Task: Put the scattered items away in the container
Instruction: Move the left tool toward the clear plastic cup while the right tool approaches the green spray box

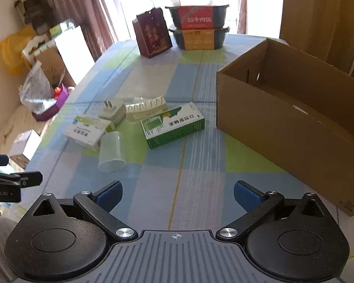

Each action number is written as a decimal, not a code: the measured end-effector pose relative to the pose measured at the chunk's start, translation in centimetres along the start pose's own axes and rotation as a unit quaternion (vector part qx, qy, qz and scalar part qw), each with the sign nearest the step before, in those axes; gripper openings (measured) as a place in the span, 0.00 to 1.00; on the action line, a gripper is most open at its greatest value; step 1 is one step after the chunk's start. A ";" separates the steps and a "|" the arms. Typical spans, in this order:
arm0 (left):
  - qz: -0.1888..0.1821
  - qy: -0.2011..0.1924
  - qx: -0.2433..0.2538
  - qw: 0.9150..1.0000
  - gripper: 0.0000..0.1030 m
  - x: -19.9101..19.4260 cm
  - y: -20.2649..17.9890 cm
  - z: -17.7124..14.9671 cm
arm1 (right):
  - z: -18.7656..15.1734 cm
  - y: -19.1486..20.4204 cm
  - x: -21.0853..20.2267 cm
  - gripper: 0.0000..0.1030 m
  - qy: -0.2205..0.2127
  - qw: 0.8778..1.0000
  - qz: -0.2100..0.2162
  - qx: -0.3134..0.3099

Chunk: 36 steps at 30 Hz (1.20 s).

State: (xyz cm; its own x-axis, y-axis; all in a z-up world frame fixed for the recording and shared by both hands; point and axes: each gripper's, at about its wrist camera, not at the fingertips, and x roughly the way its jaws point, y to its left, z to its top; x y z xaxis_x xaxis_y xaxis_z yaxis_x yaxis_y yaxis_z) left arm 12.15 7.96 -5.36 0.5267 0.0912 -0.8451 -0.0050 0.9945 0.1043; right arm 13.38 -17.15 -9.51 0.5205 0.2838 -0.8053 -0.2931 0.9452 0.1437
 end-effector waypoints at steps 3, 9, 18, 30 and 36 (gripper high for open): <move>-0.014 0.002 -0.009 1.000 0.94 0.8 -0.2 0.0 | 0.1 -0.8 1.1 1.00 0.007 1.000 0.001 0.003; -0.024 0.012 -0.024 0.999 0.94 2.8 -0.8 0.5 | 0.6 -2.8 3.3 1.00 0.011 1.000 -0.001 -0.005; -0.057 0.010 -0.064 0.996 0.92 6.2 -2.6 2.2 | 0.6 -5.1 5.5 1.00 0.018 1.000 0.008 0.003; -0.043 0.027 -0.094 0.994 0.80 12.1 -4.6 4.7 | 0.8 -6.7 6.5 1.00 0.033 0.999 0.014 0.026; -0.051 0.044 -0.099 0.993 0.68 14.1 -4.5 4.7 | 0.8 -6.4 6.8 1.00 0.033 0.999 0.018 0.016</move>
State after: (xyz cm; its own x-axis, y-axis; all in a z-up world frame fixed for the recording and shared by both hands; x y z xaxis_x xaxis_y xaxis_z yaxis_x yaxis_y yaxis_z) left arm 23.59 4.54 -15.28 0.4563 -0.0148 -0.8897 -0.1265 0.9886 -0.0813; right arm 19.42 -21.18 -15.44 0.4551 0.3075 -0.8357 -0.2842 0.9396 0.1909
